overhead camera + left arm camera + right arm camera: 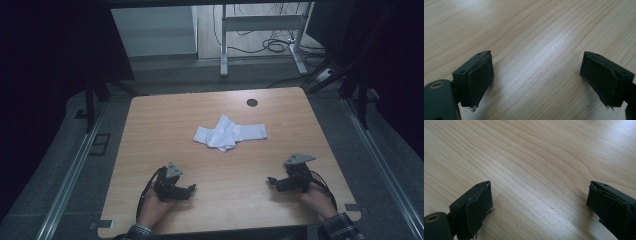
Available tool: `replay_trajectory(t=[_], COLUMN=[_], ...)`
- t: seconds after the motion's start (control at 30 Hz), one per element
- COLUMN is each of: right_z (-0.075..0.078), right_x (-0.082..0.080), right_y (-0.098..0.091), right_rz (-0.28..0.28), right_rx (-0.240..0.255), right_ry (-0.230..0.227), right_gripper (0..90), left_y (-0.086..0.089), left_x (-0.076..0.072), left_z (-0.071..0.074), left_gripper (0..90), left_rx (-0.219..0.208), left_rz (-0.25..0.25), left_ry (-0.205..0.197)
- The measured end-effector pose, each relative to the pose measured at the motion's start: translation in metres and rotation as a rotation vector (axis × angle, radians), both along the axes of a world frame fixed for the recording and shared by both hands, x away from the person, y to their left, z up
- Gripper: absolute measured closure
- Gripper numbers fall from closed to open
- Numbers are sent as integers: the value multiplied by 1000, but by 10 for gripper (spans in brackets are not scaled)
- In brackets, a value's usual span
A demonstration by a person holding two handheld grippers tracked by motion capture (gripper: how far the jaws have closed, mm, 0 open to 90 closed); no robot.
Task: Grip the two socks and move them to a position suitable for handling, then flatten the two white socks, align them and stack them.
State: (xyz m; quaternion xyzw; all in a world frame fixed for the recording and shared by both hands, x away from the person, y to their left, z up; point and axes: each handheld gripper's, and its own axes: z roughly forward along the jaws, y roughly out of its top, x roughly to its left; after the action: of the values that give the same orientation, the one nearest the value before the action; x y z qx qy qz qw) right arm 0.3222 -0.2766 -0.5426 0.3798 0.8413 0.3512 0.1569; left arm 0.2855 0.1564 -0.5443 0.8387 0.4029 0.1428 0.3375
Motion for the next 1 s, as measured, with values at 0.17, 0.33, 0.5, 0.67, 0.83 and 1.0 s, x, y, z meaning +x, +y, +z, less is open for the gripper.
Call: replay_trajectory(t=[0.17, 0.33, 0.5, 0.67, 0.83, 1.0], right_z=[0, 0, 0, 1, 1, 1], right_x=[0, 0, 0, 1, 1, 1], right_y=[0, 0, -1, -1, -1, 0], right_rz=[2, 4, 12, 17, 18, 18], right_rx=[1, 0, -2, -4, -6, -9], right_ry=[1, 0, 3, 6, 8, 13], right_gripper=[57, 57, 57, 58, 58, 61], left_y=[0, 0, 0, 0, 0, 0], left_x=[0, 0, 0, 0, 0, 0], left_z=[0, 0, 0, 0, 0, 0], left_gripper=[117, 116, 116, 115, 116, 116], left_rx=[2, 2, 1, 1, 1, 2], left_rz=[-1, -1, -2, -3, -3, -3], left_ry=[2, 1, 3, 2, 2, 2])
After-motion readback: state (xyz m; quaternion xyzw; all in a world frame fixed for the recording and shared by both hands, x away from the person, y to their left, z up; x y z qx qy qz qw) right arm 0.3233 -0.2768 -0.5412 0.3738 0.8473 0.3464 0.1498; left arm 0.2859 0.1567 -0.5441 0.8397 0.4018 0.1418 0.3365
